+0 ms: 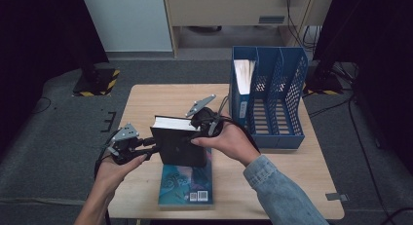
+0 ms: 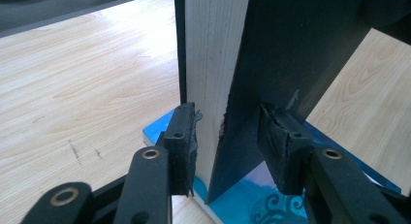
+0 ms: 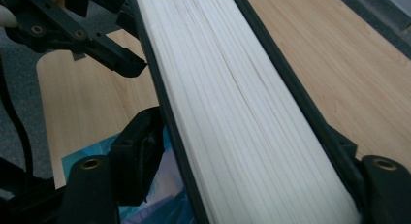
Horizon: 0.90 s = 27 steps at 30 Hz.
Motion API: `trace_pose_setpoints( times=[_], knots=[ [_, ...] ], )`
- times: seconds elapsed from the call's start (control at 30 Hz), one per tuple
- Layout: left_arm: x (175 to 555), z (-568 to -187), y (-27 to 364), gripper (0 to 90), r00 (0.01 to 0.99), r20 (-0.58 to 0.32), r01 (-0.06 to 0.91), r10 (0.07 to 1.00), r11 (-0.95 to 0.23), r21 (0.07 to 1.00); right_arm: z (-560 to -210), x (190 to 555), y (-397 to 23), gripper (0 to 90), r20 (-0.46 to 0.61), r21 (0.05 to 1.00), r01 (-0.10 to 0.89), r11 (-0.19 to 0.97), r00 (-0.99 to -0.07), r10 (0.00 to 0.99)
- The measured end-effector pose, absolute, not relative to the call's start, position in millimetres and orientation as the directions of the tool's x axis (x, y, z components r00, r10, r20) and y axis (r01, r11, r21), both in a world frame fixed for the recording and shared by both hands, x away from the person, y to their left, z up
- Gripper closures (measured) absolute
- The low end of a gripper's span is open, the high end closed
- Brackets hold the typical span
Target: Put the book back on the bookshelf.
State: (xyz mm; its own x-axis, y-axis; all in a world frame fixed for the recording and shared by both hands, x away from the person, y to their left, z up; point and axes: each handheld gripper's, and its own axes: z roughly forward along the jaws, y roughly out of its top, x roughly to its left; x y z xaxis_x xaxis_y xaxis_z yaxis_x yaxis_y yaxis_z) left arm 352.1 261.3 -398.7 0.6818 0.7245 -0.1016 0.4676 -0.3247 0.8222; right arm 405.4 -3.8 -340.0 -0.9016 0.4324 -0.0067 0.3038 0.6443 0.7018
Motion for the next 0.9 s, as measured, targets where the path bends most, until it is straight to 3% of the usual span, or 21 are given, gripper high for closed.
trace_pose_setpoints(
  times=[0.33, 0.63, 0.9],
  knots=[
    [366, -399, 263, 55.8, 0.648, -0.104, 0.482, 0.754, -0.301, 0.823, -337, 395, 0, 37.0, -0.018, 0.683, 0.297, 0.668, -0.907, 0.422],
    [365, -401, 262, 53.4, 0.654, -0.111, 0.481, 0.749, -0.297, 0.825, -332, 398, 14, 34.1, -0.018, 0.676, 0.292, 0.676, -0.911, 0.412],
    [363, -403, 263, 51.1, 0.653, -0.108, 0.478, 0.749, -0.298, 0.827, -334, 402, 20, 41.0, -0.04, 0.645, 0.295, 0.705, -0.908, 0.417]
  ],
)
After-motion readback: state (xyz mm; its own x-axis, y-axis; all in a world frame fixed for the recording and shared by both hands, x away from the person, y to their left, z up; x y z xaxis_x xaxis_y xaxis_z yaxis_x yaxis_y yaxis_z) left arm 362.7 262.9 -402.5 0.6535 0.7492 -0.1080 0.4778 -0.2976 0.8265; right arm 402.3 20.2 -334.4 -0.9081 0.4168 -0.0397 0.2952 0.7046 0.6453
